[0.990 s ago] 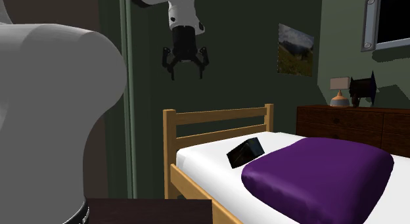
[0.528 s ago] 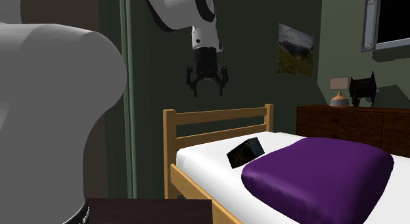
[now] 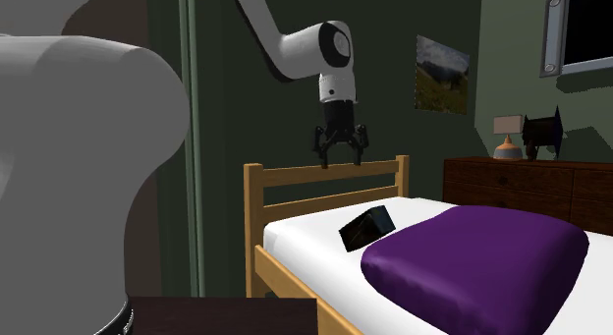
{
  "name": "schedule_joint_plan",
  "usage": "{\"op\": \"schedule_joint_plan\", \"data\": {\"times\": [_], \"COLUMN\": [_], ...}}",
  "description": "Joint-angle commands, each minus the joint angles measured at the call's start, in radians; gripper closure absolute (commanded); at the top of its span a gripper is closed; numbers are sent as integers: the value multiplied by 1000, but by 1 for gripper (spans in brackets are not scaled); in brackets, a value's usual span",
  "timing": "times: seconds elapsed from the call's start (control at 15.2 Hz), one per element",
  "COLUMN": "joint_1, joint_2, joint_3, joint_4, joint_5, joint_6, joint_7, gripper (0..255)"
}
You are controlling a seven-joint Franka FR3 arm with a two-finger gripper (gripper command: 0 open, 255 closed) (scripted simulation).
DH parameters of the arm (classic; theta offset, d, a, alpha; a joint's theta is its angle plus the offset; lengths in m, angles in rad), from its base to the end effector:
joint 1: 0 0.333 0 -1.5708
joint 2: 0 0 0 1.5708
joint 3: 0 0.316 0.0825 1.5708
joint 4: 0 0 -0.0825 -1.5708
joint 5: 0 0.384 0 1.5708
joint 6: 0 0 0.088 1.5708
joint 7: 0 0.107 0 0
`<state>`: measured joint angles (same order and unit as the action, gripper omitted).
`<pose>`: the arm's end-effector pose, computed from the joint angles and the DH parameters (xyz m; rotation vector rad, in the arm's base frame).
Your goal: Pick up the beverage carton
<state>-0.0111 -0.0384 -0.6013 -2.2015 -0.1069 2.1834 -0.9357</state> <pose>0.4272 -0.3064 0.3973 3.0271 0.5890 -0.0556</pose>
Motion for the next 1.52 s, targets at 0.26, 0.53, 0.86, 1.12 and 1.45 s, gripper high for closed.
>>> {"op": "schedule_joint_plan", "data": {"times": [0.26,0.53,0.86,1.12,1.45], "joint_1": [-68,-152,-200,-211,-212], "joint_2": [279,453,547,581,584], "joint_3": [-12,30,64,79,80], "joint_4": [160,302,362,354,352], "joint_5": [192,293,338,358,360], "joint_6": [69,73,98,137,142], "joint_7": [-245,-368,-415,-425,-426], "gripper": [0,0,0,0,255]}}
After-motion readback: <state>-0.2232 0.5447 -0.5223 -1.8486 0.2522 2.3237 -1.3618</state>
